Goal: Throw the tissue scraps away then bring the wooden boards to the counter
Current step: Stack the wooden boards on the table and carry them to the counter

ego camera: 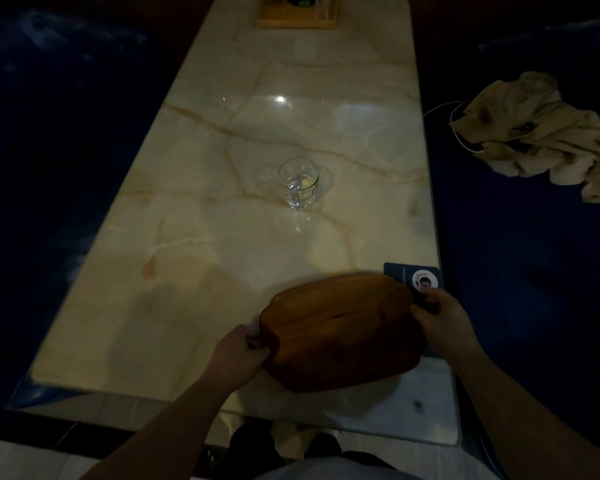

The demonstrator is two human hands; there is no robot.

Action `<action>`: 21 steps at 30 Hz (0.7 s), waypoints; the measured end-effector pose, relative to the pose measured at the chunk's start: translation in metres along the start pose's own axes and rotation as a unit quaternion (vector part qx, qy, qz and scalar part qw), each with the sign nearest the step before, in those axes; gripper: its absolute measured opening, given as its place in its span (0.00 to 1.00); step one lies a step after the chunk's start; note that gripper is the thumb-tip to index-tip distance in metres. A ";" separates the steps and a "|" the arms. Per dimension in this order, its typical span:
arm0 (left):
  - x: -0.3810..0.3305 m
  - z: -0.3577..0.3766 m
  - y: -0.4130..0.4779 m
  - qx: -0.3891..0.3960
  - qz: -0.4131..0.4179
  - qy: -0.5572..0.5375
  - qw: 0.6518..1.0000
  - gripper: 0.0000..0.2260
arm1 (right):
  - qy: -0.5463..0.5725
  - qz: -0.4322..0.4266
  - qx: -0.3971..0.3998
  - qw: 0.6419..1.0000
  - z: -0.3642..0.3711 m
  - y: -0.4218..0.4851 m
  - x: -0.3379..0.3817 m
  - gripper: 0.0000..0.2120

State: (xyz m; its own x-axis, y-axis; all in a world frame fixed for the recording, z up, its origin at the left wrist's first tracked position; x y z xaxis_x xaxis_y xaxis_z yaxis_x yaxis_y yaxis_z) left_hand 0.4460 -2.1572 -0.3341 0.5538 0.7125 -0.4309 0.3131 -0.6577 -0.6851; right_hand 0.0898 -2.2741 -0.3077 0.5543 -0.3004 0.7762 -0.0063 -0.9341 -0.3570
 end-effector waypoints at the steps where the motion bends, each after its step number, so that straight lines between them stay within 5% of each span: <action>1: 0.002 -0.003 0.003 -0.008 -0.011 -0.009 1.000 0.11 | -0.025 -0.011 0.003 1.000 -0.001 0.000 -0.001 0.12; 3: 0.002 -0.006 0.011 -0.024 -0.021 -0.019 0.999 0.13 | -0.081 -0.026 0.026 0.996 0.003 -0.003 -0.005 0.05; 9: -0.003 -0.004 0.018 -0.066 -0.026 -0.027 0.997 0.13 | -0.164 -0.054 0.078 0.982 0.018 -0.003 -0.019 0.09; 21: -0.001 -0.012 0.003 -0.097 -0.055 -0.152 0.982 0.06 | -0.040 -0.010 0.065 0.997 0.022 -0.003 -0.017 0.10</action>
State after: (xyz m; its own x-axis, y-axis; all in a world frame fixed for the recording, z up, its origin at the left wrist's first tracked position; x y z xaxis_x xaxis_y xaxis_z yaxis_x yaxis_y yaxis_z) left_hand 0.4555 -2.1626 -0.3292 0.2627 0.8021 -0.5363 0.5161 -0.5864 -0.6243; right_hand 0.0989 -2.2618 -0.3312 0.6177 -0.2605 0.7420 0.1108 -0.9053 -0.4101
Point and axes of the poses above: each hand's wrist, its own y-axis towards the middle knuckle, its own z-axis out of the palm, x = y × z, the point moved 10 cm from there along y, towards the middle knuckle, and after that the axes turned 6 degrees about -z, right-handed, at the moved point
